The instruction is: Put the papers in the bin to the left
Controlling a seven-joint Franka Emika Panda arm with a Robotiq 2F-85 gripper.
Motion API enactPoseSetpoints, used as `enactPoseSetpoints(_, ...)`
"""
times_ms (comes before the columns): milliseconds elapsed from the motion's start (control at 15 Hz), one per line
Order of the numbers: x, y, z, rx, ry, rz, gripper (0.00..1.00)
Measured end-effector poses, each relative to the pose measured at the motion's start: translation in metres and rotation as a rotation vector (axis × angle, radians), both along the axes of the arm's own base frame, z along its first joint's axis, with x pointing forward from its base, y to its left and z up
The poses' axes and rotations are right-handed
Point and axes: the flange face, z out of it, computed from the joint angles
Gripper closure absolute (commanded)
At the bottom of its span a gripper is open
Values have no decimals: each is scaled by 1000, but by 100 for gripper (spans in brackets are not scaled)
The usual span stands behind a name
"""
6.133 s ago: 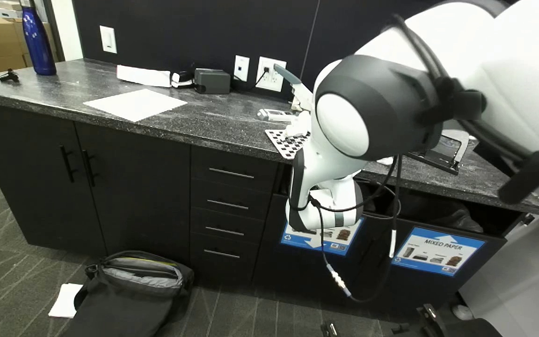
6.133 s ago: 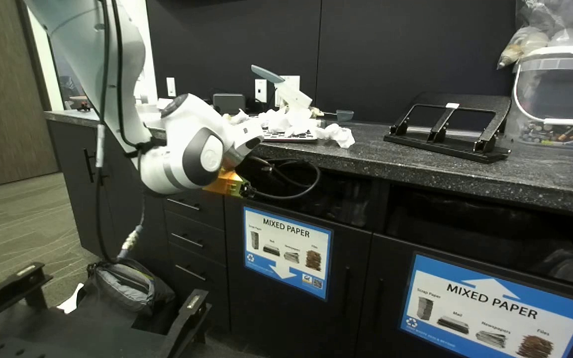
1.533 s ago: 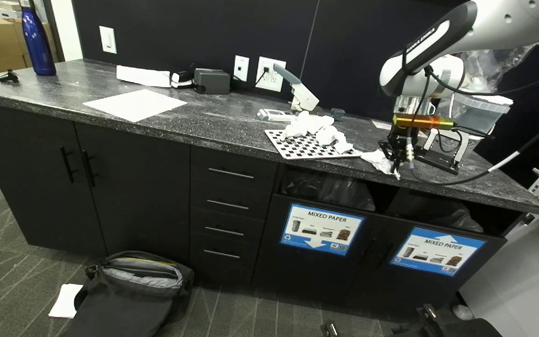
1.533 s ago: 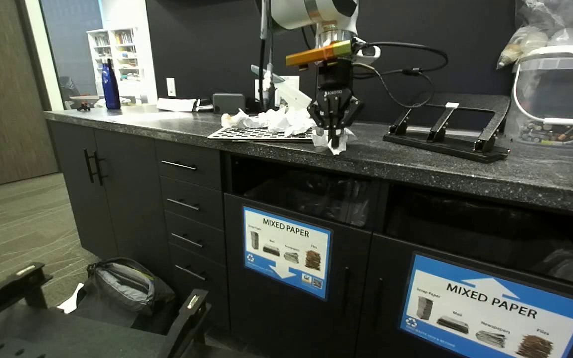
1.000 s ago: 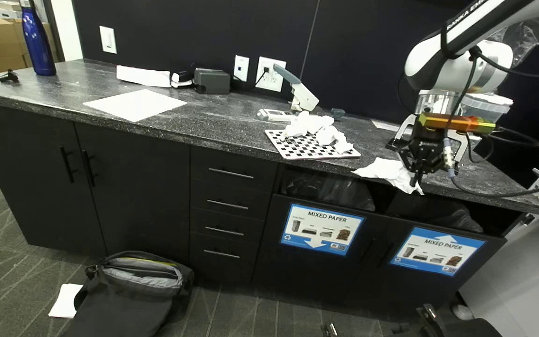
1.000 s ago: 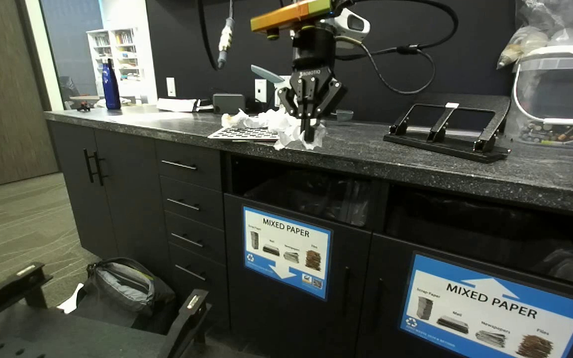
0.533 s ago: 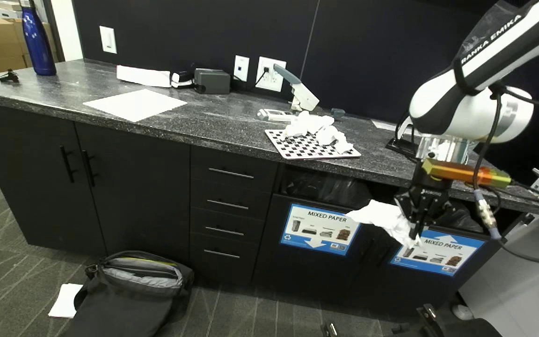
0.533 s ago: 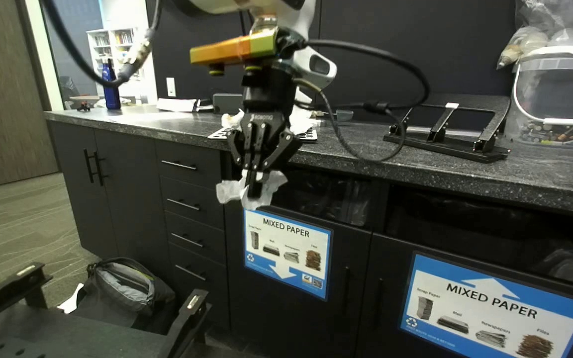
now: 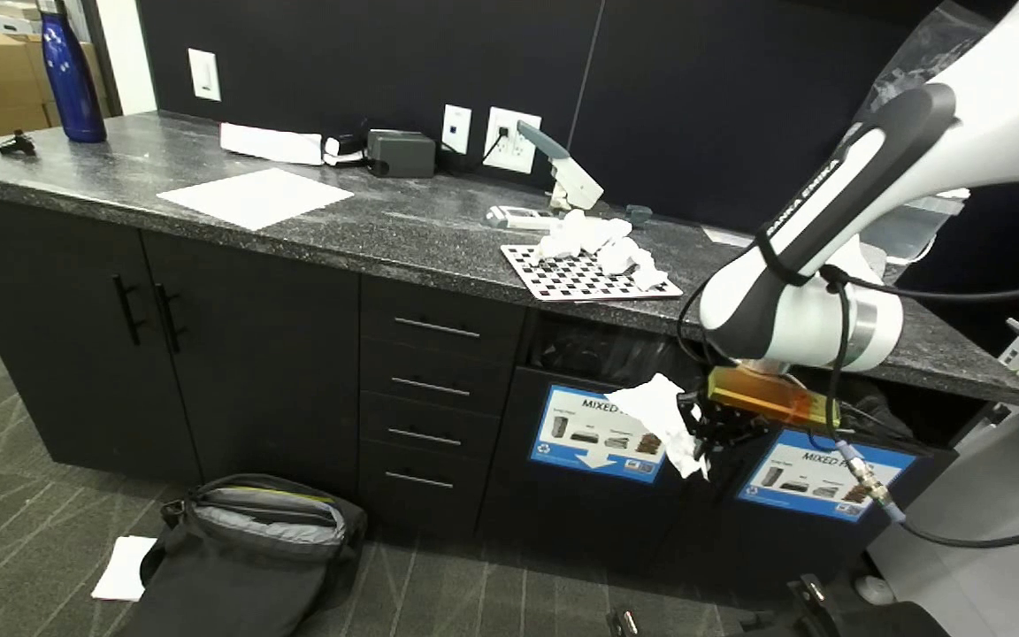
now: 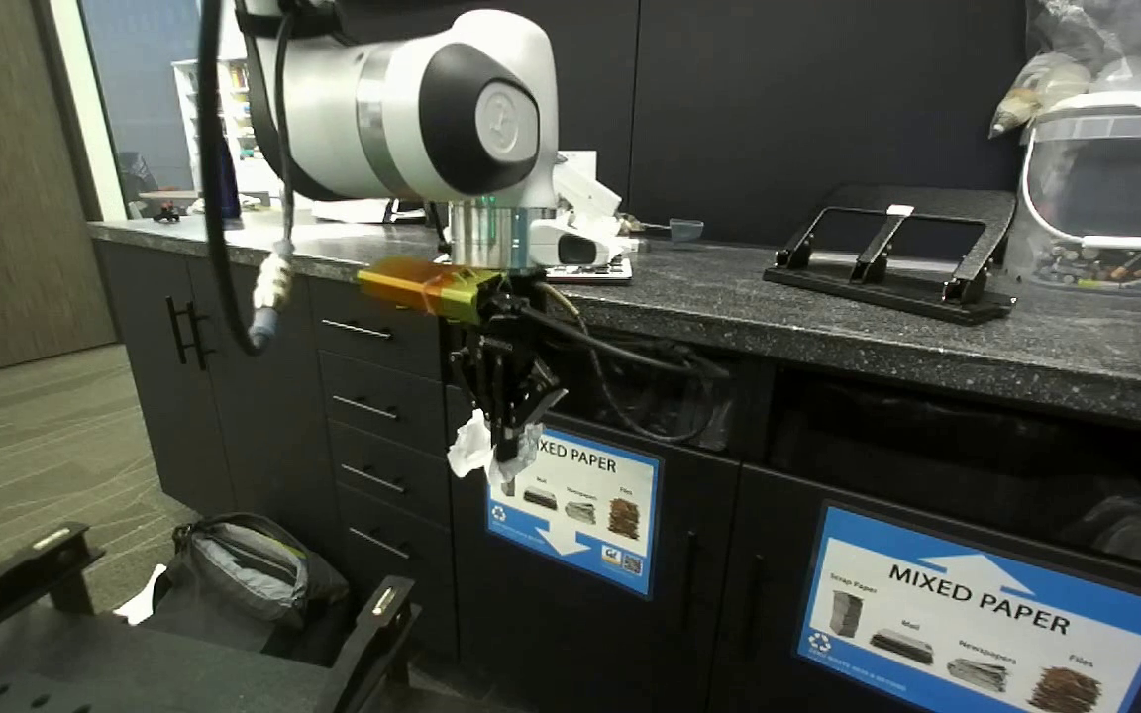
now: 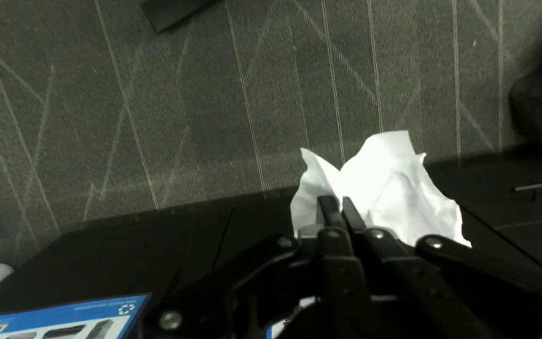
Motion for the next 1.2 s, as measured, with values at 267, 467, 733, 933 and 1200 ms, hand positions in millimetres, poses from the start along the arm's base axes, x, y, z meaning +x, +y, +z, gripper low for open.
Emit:
enactPoseSetpoints(267, 47, 8, -30, -43, -103, -24, 97)
enactPoseSetpoints(467, 86, 1, -36, -63, -186, -54, 97)
enactPoseSetpoints(733, 125, -10, -36, -89, -301, -87, 97)
enactPoseSetpoints(933, 139, -16, -46, -106, -383, -116, 96)
enactPoseSetpoints(1200, 148, -18, -67, -136, -499, -151, 97)
